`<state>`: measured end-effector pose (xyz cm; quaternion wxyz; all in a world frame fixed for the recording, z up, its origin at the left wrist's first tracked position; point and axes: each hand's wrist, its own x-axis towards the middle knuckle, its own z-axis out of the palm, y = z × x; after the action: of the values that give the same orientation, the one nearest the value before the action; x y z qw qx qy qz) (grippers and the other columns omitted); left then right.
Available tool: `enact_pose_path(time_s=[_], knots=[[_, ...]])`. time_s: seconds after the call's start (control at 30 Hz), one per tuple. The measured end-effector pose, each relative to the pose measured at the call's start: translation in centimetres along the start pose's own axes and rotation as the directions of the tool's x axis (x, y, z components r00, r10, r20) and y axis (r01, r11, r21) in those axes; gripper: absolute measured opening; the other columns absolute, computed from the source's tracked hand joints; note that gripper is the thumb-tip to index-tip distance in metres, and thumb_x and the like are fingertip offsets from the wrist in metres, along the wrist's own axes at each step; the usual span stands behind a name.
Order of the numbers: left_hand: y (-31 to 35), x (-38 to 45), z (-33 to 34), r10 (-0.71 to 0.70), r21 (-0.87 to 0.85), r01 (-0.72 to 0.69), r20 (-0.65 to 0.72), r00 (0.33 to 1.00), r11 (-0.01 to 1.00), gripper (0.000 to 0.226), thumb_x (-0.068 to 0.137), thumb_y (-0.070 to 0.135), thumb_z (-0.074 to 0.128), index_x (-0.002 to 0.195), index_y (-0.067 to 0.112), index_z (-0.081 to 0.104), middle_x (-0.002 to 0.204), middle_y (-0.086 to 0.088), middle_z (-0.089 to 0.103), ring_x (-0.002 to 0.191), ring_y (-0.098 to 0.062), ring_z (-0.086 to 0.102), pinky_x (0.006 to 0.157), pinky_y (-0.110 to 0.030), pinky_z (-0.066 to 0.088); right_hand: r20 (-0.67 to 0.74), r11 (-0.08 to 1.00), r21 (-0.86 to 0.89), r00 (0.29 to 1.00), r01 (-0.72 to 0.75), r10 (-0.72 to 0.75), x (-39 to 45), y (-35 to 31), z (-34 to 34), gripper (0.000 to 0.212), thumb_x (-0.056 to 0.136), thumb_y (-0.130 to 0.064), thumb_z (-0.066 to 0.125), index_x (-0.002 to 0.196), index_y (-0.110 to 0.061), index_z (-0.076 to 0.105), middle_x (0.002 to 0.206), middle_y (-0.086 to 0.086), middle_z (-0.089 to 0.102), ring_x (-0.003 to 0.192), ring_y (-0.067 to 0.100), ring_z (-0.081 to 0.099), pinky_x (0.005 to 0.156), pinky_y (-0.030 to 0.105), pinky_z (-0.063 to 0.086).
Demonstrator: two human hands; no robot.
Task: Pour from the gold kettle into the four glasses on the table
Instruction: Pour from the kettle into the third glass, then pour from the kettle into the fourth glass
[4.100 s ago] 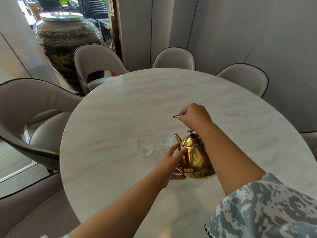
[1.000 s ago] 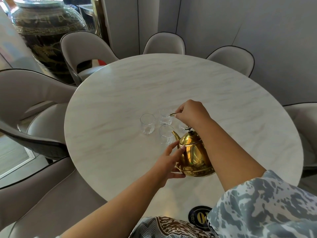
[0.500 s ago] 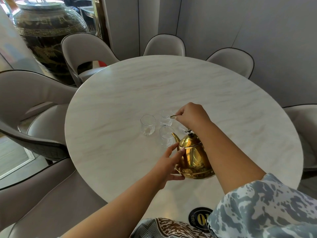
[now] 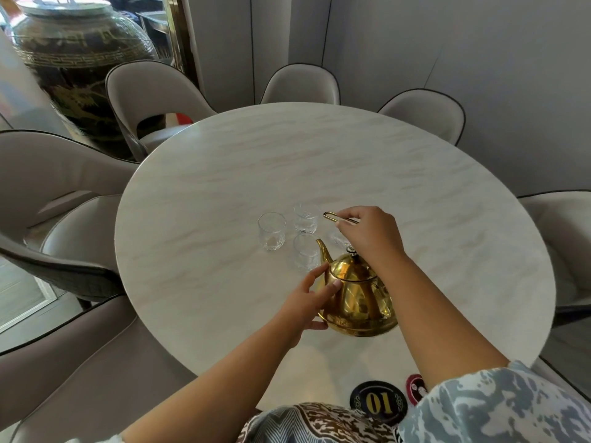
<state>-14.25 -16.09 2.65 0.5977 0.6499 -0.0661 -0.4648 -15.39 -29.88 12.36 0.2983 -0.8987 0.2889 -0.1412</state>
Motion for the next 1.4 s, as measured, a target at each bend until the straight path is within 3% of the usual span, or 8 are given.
enact_pose_path(time_s=[0.13,0.33,0.47,0.63,0.77,0.97,1.2,1.4], knots=[[-0.3,-0.1,-0.3,0.015,0.024,-0.015,0.003,1.000,1.000,0.056,0.087,0.044,0.066,0.138,0.047,0.043,0.121,-0.009,0.065,0.113,-0.025,0.062,0.093,-0.050,0.055,-0.070,0.999,0.038,0.998,-0.007,0.010,-1.0,0.5,0.3,0.028,0.090,-0.024,0.063,0.117,-0.021,0.072,0.123,0.001,0.069,0.059,0.006,0.048,0.053,0.017,0.037],[-0.4,-0.8,-1.3,0.042,0.028,-0.042,-0.001,0.999,0.999,0.056,0.085,0.046,0.068,0.136,0.048,0.045,0.122,-0.007,0.062,0.114,-0.024,0.061,0.092,-0.048,0.056,-0.119,0.995,0.097,0.993,0.025,-0.013,-1.9,-0.1,0.6,0.027,0.091,-0.023,0.064,0.116,-0.020,0.073,0.123,0.000,0.069,0.052,-0.006,0.037,0.050,0.012,0.033],[0.1,-1.2,-2.5,0.061,0.038,-0.060,-0.016,0.998,0.997,0.058,0.083,0.048,0.069,0.136,0.047,0.046,0.120,-0.005,0.064,0.113,-0.023,0.062,0.087,-0.045,0.058,-0.122,0.994,0.094,0.992,0.053,-0.041,-1.7,-1.5,0.5,0.026,0.091,-0.023,0.064,0.116,-0.019,0.073,0.123,0.000,0.069,0.054,-0.006,0.039,0.051,0.012,0.036],[1.3,-1.5,-4.3,0.087,0.043,-0.085,-0.037,0.996,0.995,0.056,0.084,0.048,0.068,0.136,0.048,0.046,0.118,-0.006,0.067,0.109,-0.023,0.064,0.081,-0.040,0.060,-0.081,0.992,0.092,0.993,0.089,-0.081,-0.6,-4.1,0.6,0.027,0.092,-0.023,0.064,0.117,-0.016,0.072,0.123,0.001,0.068,0.072,0.010,0.059,0.053,0.012,0.039],[2.3,-1.5,-5.7,0.105,0.042,-0.103,-0.063,0.992,0.994,0.054,0.084,0.051,0.067,0.134,0.050,0.046,0.113,-0.005,0.069,0.107,-0.023,0.066,0.082,-0.042,0.060,-0.035,0.992,0.075,0.994,0.105,-0.103,1.2,-6.1,1.2,0.027,0.091,-0.022,0.064,0.116,-0.015,0.073,0.110,0.003,0.073,0.051,0.001,0.049,0.046,0.014,0.034],[3.7,-0.9,-7.0,0.103,0.033,-0.100,-0.099,0.990,0.994,0.051,0.088,0.052,0.061,0.136,0.050,0.044,0.105,-0.001,0.068,0.101,-0.021,0.067,0.081,-0.040,0.061,0.043,0.994,0.047,0.994,0.099,-0.101,3.9,-8.2,2.2,0.024,0.091,-0.024,0.065,0.111,-0.015,0.074,0.078,-0.001,0.066,0.047,0.005,0.052,0.044,0.018,0.039],[4.3,-0.2,-8.1,0.063,0.017,-0.062,-0.086,0.994,0.998,0.056,0.088,0.056,0.058,0.141,0.047,0.040,0.120,-0.009,0.062,0.106,-0.030,0.066,0.081,-0.041,0.061,0.121,0.995,-0.020,0.989,0.093,-0.090,6.3,-9.5,3.7,0.026,0.091,-0.023,0.066,0.114,-0.013,0.073,0.105,0.007,0.073,0.053,0.005,0.052,0.045,0.016,0.039],[4.7,0.7,-8.5,0.042,0.010,-0.041,-0.064,0.997,0.999,0.055,0.089,0.057,0.054,0.141,0.047,0.039,0.104,0.003,0.060,0.101,-0.028,0.067,0.083,-0.041,0.061,0.171,0.994,-0.084,0.984,0.070,-0.055,7.7,-10.3,3.9,0.025,0.090,-0.024,0.067,0.111,-0.011,0.074,0.103,0.011,0.073,0.077,0.022,0.065,0.062,0.026,0.048]])
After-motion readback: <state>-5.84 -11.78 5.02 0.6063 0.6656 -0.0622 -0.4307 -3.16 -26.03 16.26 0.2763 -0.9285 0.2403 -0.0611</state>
